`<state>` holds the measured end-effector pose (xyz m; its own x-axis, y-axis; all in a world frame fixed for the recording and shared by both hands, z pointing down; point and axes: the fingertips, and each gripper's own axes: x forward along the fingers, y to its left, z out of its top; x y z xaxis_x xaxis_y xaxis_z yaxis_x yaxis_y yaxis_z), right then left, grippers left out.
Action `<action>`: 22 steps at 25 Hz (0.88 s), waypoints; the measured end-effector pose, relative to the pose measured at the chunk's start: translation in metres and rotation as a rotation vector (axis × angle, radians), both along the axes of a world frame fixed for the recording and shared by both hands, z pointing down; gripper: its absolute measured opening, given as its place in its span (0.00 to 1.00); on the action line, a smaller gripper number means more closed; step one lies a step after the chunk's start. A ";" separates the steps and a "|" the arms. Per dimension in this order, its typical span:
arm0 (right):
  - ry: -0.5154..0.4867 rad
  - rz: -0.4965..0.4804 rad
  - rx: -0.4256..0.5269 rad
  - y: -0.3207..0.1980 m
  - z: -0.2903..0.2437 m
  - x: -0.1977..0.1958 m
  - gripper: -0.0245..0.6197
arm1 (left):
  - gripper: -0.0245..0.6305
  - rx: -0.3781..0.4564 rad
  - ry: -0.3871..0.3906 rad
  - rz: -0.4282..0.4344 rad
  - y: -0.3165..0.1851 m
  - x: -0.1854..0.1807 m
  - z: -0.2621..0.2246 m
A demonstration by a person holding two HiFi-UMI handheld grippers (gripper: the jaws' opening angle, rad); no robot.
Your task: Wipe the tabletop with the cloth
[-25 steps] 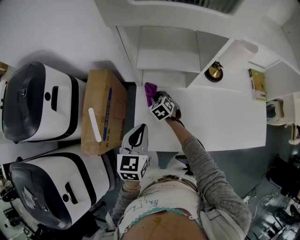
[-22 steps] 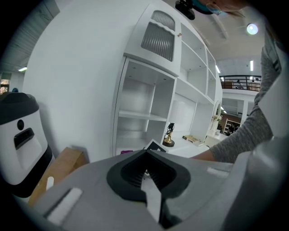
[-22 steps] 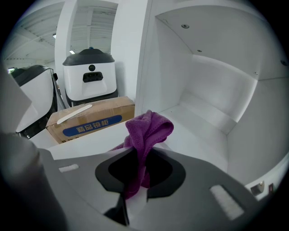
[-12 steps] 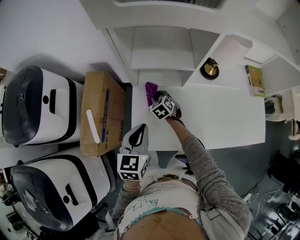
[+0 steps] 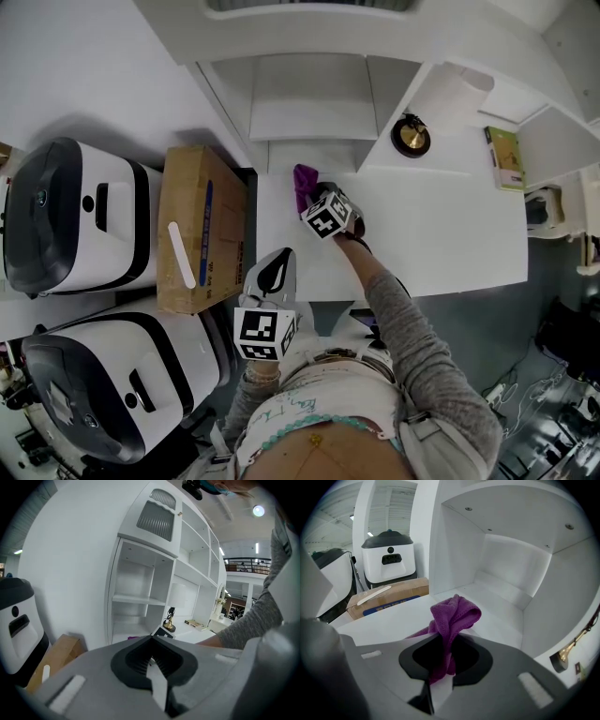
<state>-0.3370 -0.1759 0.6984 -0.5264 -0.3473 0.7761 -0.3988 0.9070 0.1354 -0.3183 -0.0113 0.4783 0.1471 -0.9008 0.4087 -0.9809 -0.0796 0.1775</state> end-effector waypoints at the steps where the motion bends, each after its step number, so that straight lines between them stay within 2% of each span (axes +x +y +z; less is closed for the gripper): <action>1: 0.002 0.003 0.000 -0.001 0.000 0.003 0.17 | 0.04 0.000 0.001 0.003 -0.001 0.002 0.000; 22: 0.037 0.066 0.007 -0.022 0.002 0.069 0.17 | 0.04 0.006 -0.003 0.070 -0.016 0.043 -0.006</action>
